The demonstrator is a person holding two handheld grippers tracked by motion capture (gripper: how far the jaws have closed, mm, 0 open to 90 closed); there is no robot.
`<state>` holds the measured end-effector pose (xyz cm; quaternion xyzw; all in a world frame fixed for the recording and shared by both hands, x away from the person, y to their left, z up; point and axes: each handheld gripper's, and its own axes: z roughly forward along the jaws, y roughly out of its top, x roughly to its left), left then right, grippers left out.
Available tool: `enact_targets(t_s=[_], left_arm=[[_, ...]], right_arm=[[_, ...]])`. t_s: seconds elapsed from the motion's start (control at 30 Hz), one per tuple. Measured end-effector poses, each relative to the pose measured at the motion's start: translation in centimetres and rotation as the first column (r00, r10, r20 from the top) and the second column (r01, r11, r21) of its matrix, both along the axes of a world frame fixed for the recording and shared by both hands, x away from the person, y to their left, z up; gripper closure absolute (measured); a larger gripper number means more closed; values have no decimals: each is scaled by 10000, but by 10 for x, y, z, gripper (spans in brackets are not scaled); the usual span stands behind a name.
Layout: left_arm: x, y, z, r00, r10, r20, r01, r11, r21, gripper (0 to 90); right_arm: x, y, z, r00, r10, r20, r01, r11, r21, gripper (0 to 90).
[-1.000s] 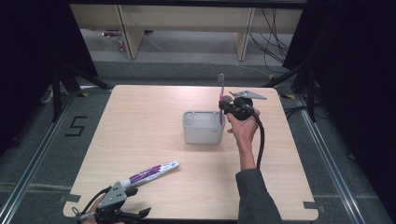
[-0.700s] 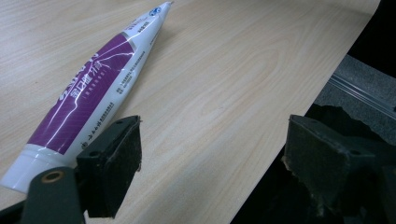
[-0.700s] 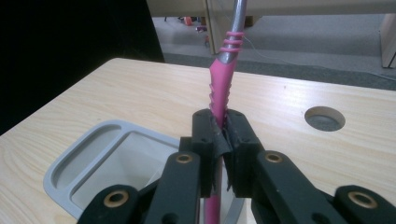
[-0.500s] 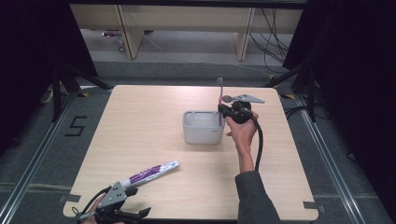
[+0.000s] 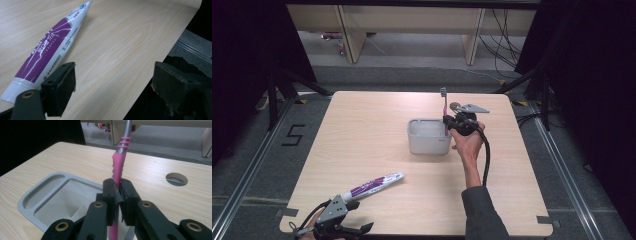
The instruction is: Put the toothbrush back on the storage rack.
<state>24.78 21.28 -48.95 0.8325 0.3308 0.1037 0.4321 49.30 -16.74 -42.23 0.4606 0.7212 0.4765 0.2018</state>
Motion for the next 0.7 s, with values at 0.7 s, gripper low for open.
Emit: enact_targets(t_s=[0.7], left_arm=[[0, -1, 0, 10000, 72, 47, -71, 10000, -44, 184]], right_arm=[[-3, -4, -12, 9999, -20, -112, 20, 10000, -14, 807]])
